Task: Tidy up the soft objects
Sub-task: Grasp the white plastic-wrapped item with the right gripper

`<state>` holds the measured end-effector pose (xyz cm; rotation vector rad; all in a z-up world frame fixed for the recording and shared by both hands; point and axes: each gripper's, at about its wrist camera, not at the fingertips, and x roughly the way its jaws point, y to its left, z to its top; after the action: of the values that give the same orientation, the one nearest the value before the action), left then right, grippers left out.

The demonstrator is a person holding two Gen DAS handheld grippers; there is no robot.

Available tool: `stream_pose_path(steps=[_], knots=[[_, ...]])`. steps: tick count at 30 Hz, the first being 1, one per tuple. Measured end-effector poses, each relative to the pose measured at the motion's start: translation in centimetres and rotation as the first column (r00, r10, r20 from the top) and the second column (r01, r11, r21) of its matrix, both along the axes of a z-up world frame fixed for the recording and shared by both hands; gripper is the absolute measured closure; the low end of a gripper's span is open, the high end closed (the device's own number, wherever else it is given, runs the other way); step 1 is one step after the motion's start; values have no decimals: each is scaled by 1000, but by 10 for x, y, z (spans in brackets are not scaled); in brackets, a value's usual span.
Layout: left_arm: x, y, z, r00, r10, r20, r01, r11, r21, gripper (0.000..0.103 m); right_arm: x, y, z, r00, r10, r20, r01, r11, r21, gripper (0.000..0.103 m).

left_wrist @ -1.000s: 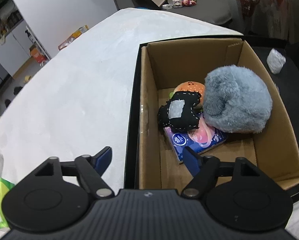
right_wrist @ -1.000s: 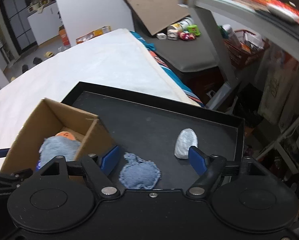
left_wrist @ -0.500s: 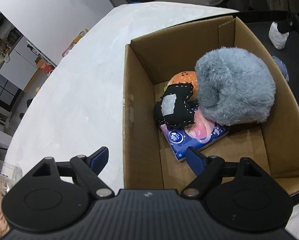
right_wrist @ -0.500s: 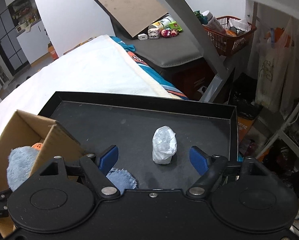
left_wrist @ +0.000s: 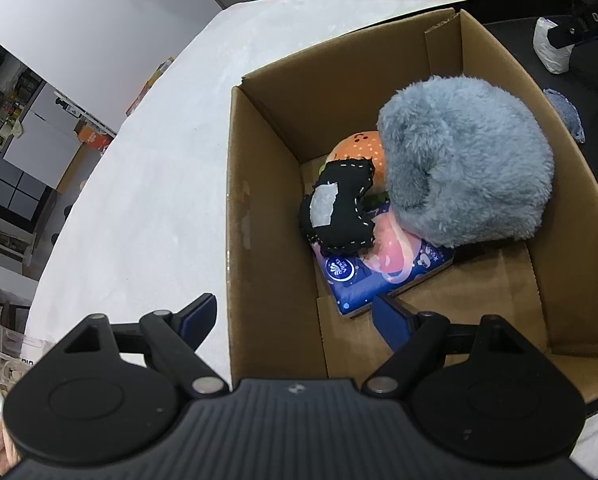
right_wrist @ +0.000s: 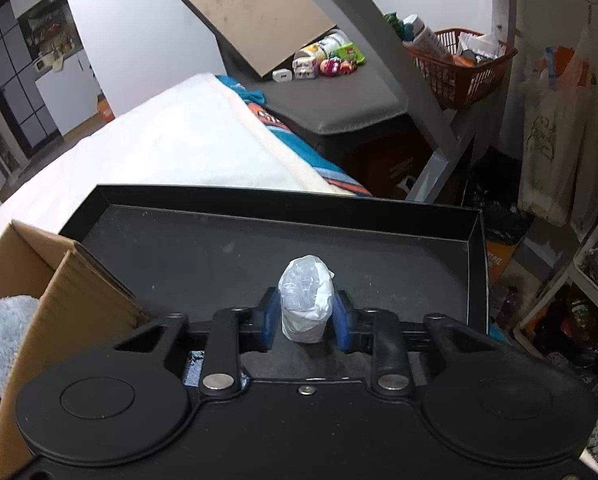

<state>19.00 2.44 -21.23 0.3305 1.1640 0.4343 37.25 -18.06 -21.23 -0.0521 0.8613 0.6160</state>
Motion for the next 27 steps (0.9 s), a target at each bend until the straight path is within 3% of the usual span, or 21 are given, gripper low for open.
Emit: stream_pose_path(steps=[13, 27], knots=[[0, -1, 3, 1000, 6, 11, -7, 1000, 10, 19, -9, -5, 11, 1000, -13, -17, 13, 1000, -21, 76], [-7, 6, 10, 999, 9, 53, -7, 999, -37, 19, -36, -2, 37, 999, 25, -31, -27, 998, -61, 76]])
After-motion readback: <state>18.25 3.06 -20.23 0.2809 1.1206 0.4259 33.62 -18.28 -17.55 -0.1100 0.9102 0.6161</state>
